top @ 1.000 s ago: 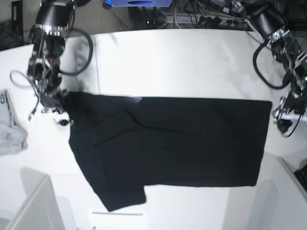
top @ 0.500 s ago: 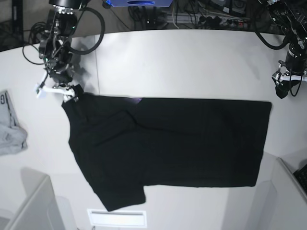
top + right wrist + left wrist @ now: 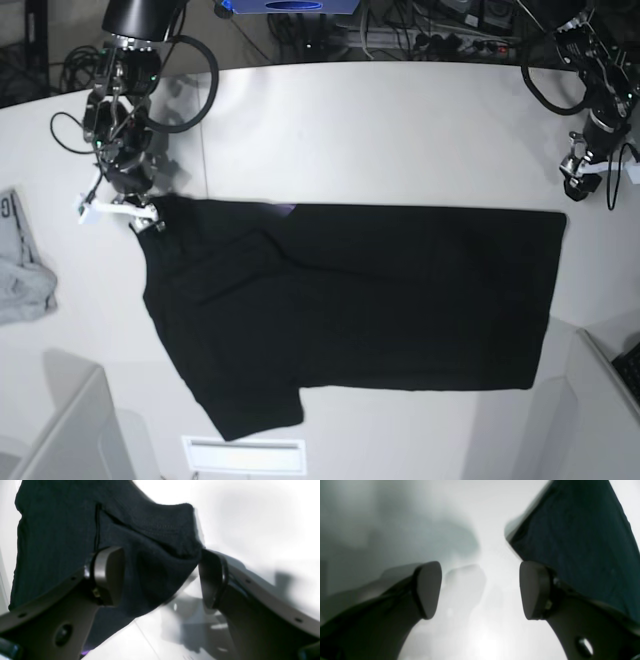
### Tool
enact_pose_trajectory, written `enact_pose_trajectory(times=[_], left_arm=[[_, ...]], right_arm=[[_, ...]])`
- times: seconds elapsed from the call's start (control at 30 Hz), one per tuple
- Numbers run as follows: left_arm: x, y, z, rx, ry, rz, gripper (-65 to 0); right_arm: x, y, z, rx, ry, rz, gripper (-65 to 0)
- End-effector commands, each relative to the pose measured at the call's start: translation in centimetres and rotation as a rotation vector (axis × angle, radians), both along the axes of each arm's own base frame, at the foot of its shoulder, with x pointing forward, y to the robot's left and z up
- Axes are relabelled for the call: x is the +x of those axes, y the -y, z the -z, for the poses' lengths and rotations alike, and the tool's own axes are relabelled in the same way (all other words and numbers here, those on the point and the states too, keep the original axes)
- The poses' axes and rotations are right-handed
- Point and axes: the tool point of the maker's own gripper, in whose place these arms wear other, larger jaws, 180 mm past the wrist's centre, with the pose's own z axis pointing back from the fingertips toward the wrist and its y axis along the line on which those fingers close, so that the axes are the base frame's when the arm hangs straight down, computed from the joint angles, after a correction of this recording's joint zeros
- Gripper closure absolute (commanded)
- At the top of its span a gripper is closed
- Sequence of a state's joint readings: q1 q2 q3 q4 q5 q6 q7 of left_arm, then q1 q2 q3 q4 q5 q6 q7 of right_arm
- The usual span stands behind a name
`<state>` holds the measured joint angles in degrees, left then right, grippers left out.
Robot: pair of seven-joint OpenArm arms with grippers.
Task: Fold the T-shirt properly
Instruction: 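Pull the shirt further toward the robot, then release both grippers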
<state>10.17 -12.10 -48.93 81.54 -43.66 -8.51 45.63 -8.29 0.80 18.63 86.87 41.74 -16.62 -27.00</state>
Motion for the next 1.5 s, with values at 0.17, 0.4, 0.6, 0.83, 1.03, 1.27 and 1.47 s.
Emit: enact_pose_trajectory(times=[0.17,0.4,0.6,0.83,1.03,1.27,1.47], left_arm=[[4.2,-0.4,-0.9,-0.02,0.062,0.018,-47.1],[7.3,0.6,0.9,-0.102,0.051,0.032,-47.1],[8.2,1.1,1.0,-0.12,0.059,0.035,-46.9],[8.0,1.1,1.0,-0.118,0.056,0.036,-17.4],[7.8,1.0,1.2,-0.117,0.048,0.037,0.0],[7.3,0.6,1.5,-0.072,0.004,0.051,0.0],[4.7,0.9,2.5,0.011,-0.106,0.115,0.0]], right_arm=[[-1.4,-0.7,1.5,0.041,-0.082,-0.006,-43.2],[-1.5,-0.7,1.5,0.038,-0.083,-0.006,-43.2],[-1.7,-0.7,2.4,0.043,-0.109,-0.006,-43.1],[-1.4,-1.1,2.4,0.045,-0.089,-0.044,-31.8],[-0.8,-1.7,2.0,0.042,-0.042,-0.105,-6.5],[-1.4,-1.7,2.7,0.049,-0.064,-0.103,0.0],[-3.5,-1.5,2.5,0.03,-0.076,-0.109,0.0]])
